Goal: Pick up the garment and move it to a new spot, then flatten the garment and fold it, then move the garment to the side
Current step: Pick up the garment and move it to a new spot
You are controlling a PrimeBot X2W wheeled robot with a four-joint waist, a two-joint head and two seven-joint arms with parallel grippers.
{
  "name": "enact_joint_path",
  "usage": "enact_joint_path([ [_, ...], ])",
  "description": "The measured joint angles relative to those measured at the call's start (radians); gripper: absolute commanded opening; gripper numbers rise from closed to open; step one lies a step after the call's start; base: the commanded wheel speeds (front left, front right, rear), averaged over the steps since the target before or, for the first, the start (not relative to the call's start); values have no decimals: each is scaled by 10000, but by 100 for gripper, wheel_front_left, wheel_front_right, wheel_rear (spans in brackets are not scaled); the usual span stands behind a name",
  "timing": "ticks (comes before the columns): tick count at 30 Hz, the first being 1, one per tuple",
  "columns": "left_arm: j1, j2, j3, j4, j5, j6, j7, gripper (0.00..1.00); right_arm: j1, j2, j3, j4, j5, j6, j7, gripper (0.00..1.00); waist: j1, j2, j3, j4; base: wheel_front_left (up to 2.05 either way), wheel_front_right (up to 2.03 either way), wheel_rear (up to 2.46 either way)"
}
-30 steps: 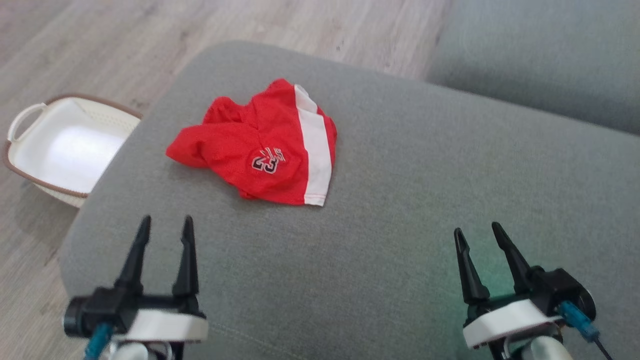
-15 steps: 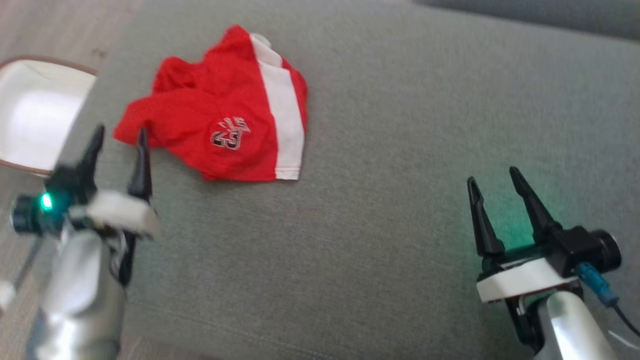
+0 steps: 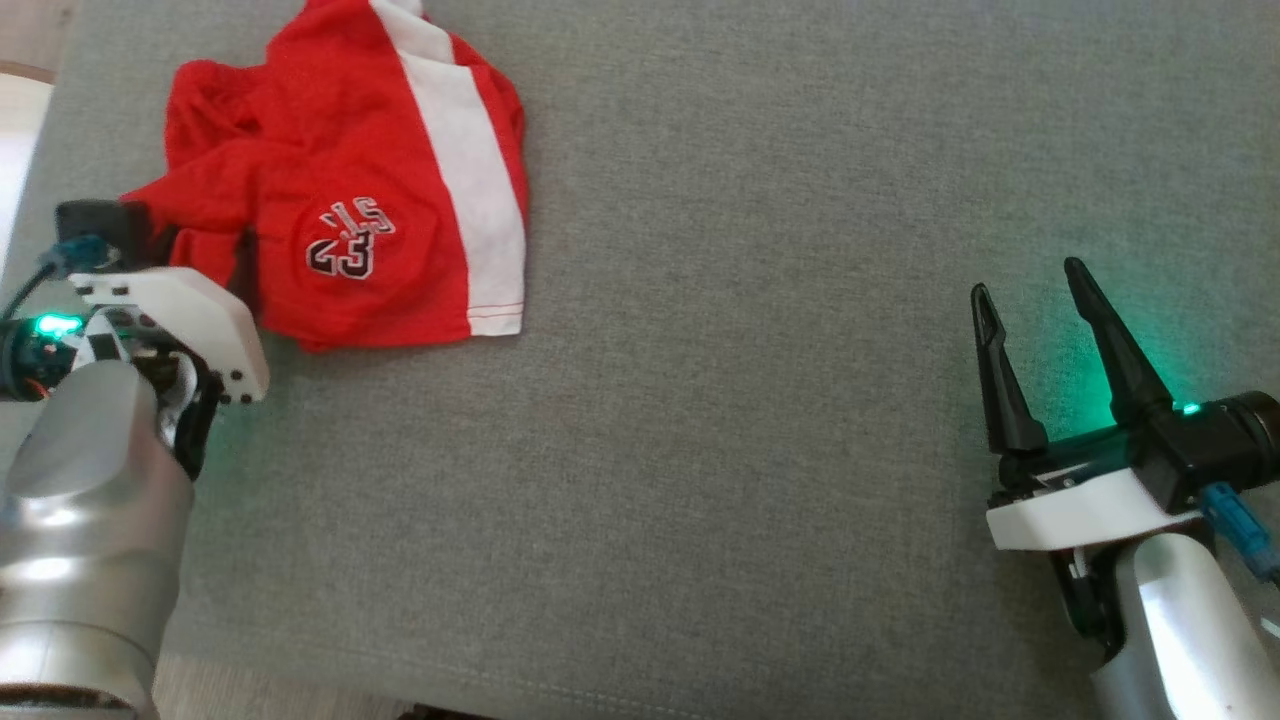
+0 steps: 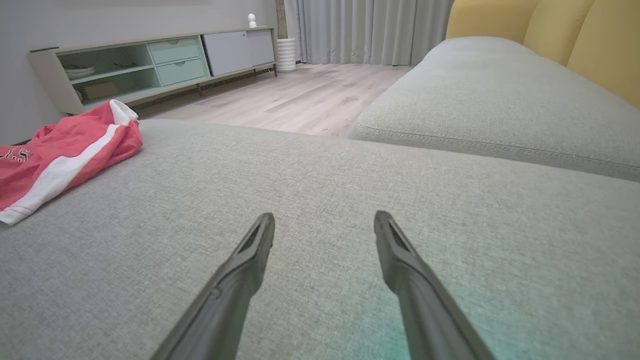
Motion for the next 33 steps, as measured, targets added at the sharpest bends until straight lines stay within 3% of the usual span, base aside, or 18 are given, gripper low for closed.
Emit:
enact_joint_path([
  [5, -356, 90, -389, 491, -683, 0, 257, 100, -18, 6, -48, -48, -8, 0, 0, 100, -2, 0, 170, -135, 0, 0, 0],
  [6, -401, 105, -656, 514, -972, 0, 341, 89, -17, 13, -40, -61, -29, 0, 0, 100, -2, 0, 164, -135, 0, 0, 0],
  [7, -400, 107, -721, 518, -1174, 0, 341, 23, -17, 15, -40, -65, -29, 0, 0, 100, -3, 0, 157, -131, 0, 0, 0],
  [8, -400, 105, -840, 520, -1367, 0, 345, 0, -17, 15, -42, -65, -29, 0, 0, 100, -2, 0, 148, -128, 0, 0, 0],
  [14, -361, 242, -1574, 445, -1977, 0, -81, 0, -18, 15, -52, -84, -27, 0, 2, 100, -1, 0, 9, -72, 0, 0, 0],
  [23, -360, 535, -1866, 240, -2395, 0, -2380, 0, 14, 205, 142, 270, 50, 0, -13, 100, -2, 0, -829, -148, 0, 0, 0],
  [27, -360, 662, -2056, -194, -2347, 0, -3118, 0, 181, 370, 198, 531, 167, 0, -65, 100, -3, 0, -1393, -263, 0, 0, 0],
  [33, -358, 754, -2364, -1177, -1896, 65, -3382, 0, 400, 512, 169, 750, 253, 0, -109, 100, -3, 0, -2128, -431, 0, 0, 0],
])
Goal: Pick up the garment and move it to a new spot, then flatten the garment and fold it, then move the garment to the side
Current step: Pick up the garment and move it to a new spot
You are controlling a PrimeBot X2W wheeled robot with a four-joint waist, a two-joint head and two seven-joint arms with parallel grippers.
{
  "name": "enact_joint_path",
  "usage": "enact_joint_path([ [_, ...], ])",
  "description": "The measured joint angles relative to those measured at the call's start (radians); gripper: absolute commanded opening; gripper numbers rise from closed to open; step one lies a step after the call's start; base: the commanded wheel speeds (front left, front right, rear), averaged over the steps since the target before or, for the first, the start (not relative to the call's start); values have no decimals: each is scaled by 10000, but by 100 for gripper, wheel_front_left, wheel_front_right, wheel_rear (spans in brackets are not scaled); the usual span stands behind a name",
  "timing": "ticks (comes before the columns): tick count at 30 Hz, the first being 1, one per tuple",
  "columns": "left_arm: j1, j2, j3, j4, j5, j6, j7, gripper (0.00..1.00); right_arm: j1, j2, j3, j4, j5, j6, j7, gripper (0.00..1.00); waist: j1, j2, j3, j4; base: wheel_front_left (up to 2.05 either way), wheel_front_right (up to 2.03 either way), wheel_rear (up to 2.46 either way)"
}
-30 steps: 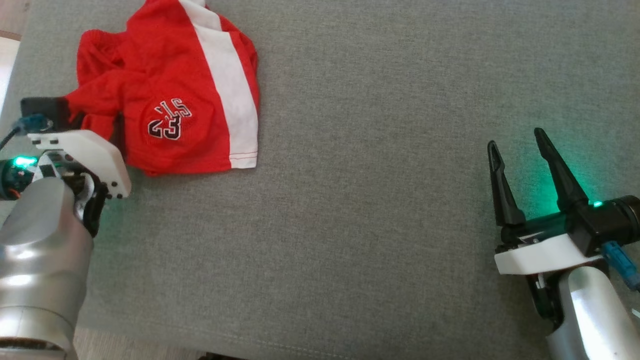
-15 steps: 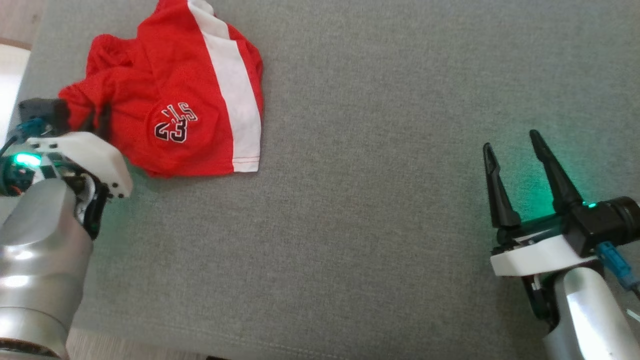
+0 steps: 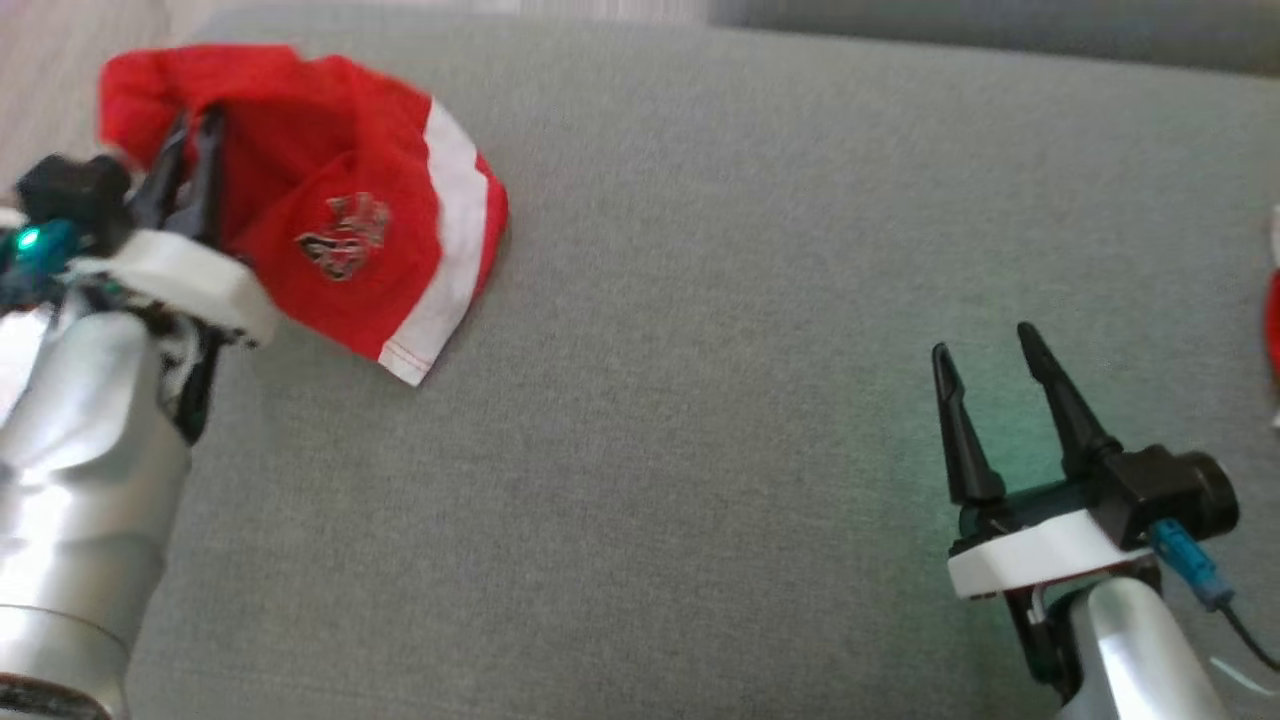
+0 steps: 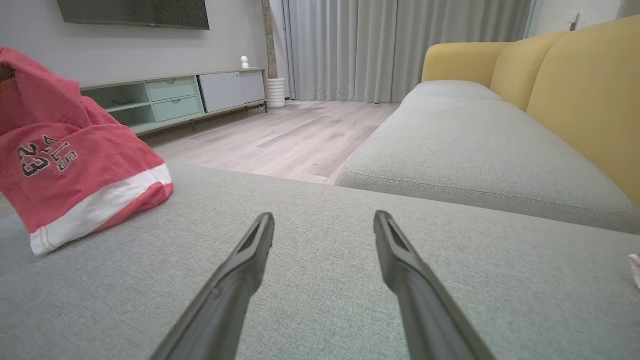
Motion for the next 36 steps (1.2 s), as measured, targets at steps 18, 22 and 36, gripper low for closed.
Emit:
enact_joint_path([
  [18, 328, -1014, -857, -5302, 13, 1089, 1718, 0, 121, 311, 261, -81, 426, 0, -25, 100, 1, 0, -655, -1537, 0, 0, 0],
  [22, 324, -1151, -943, -5572, 13, 1273, 2079, 0, -49, 324, 353, -132, 732, 0, -27, 100, 1, 0, -490, -2121, 0, 0, 0],
  [36, 191, -1678, -1469, -4222, -52, 1244, 2077, 100, -358, 326, 539, -226, 1229, 0, -27, 100, 2, 0, 22, -3644, 0, 0, 0],
])
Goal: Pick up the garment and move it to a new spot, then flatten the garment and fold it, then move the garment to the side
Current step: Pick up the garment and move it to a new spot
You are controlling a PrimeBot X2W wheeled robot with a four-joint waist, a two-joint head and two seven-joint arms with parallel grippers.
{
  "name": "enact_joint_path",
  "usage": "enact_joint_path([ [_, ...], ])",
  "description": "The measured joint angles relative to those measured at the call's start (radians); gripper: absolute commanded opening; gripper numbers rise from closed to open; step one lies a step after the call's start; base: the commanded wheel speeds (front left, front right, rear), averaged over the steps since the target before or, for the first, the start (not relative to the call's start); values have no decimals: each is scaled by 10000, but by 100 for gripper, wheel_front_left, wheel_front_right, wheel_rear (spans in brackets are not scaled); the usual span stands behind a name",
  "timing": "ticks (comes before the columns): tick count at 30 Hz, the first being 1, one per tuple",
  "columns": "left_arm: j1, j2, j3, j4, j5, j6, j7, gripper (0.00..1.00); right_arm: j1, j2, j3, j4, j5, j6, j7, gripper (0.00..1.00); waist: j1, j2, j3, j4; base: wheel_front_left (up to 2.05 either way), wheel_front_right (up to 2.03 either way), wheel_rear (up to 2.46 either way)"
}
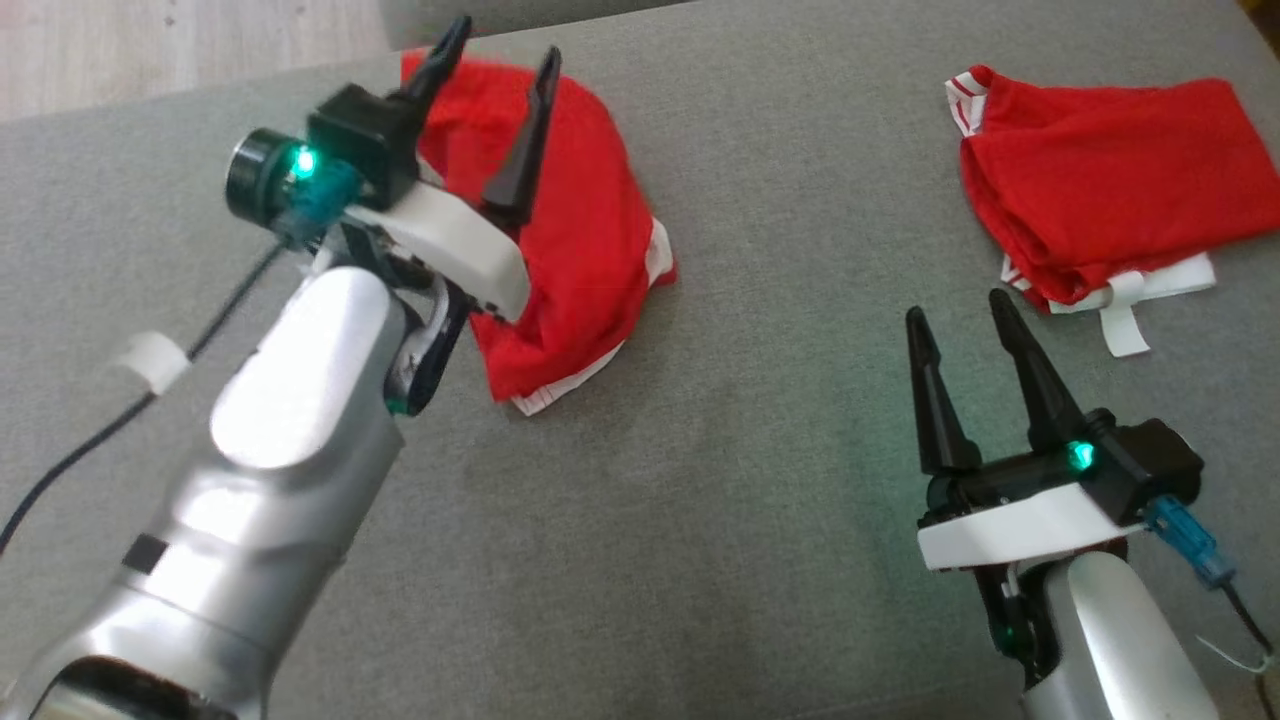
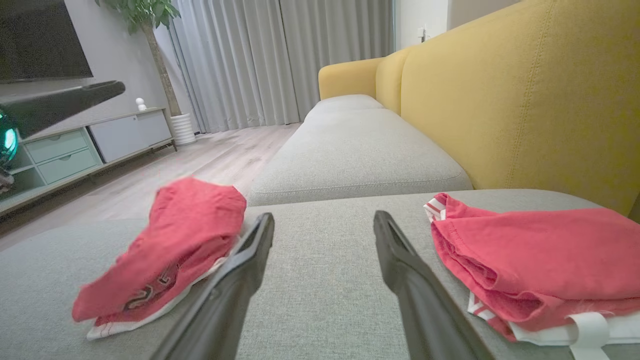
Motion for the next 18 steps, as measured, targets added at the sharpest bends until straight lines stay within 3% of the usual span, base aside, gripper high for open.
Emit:
enact_joint_path([
  [3, -32, 228, -364, 320, 798, 125, -282, 100, 1, 0, -79, 0, -4, 0, 0, 100, -1, 0, -86, 171, 0, 0, 0],
  [11, 114, 587, -54, 451, 573, 291, -1078, 100, 81, 2, -190, 8, -232, 0, 0, 100, -1, 0, -455, 987, 0, 0, 0],
  [18, 1825, 1429, -169, -12, 940, 731, -1816, 100, 422, 8, -412, 54, -476, 0, 0, 100, -2, 0, -965, 1903, 0, 0, 0],
])
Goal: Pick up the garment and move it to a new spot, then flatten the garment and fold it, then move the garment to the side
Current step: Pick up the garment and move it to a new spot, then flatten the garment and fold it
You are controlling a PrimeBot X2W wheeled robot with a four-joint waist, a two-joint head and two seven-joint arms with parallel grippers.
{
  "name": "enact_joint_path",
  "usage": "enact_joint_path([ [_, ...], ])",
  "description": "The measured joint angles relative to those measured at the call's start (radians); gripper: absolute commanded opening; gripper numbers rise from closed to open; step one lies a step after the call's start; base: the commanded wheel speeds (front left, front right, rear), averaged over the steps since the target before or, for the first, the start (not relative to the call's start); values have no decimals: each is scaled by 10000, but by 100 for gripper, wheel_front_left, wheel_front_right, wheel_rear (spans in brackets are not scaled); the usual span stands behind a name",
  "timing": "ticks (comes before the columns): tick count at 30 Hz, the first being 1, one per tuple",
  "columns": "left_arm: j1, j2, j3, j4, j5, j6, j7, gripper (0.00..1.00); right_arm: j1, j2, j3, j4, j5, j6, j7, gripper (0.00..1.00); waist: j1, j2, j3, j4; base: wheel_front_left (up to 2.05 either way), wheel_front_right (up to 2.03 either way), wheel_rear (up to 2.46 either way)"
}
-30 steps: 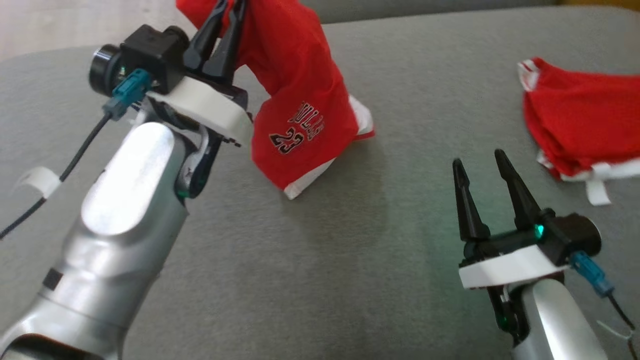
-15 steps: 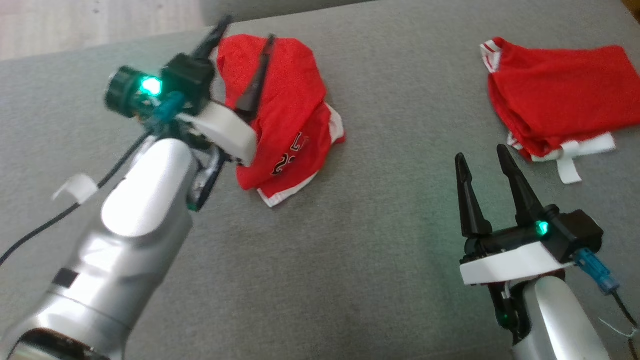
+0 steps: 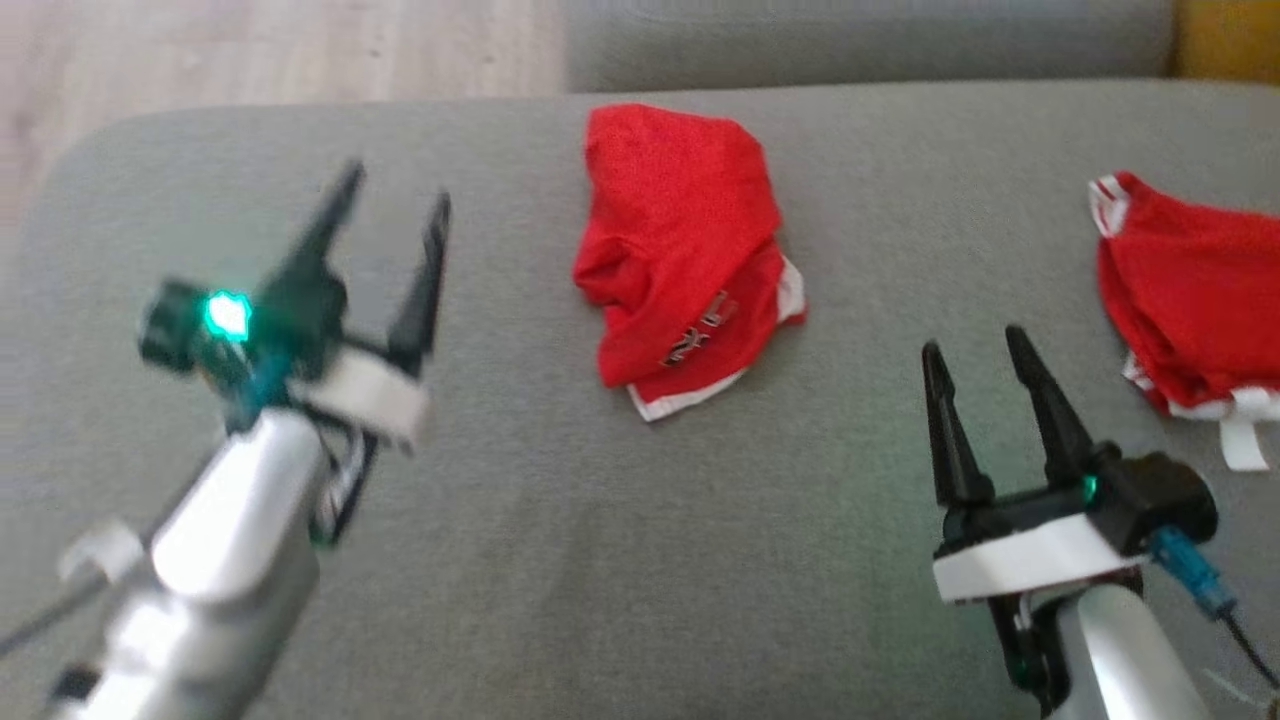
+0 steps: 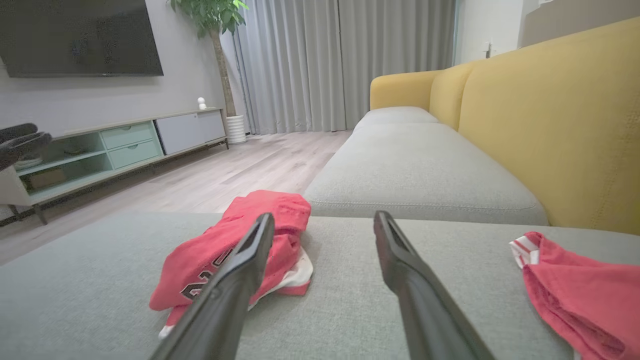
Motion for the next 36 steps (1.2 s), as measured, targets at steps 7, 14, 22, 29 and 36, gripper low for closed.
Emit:
enact_joint_path([
  [7, 2274, -73, 196, -1014, -485, 368, -349, 100, 413, 21, -144, 125, -81, 0, 0, 100, -1, 0, -605, 666, 0, 0, 0],
  [14, 4613, -587, 966, -2596, -42, 836, -380, 100, 918, 50, -88, 140, -56, 0, 0, 100, -2, 0, -1110, 838, 0, 0, 0],
  [22, 5339, -1087, 1657, -3183, 989, 573, -380, 100, 936, 54, -90, 184, -69, 0, 0, 100, 0, 0, -1129, 873, 0, 0, 0],
  [29, 5403, -1532, 2098, -3179, 1461, 58, -380, 100, 839, 56, 508, 639, -470, 0, 0, 100, 1, 0, -893, 1053, 0, 0, 0],
  [36, 5382, -2036, 2357, -3022, 1789, -393, -380, 100, -488, -59, 1969, 2479, -861, 0, 21, 100, 1, 0, -488, 1495, 0, 0, 0],
])
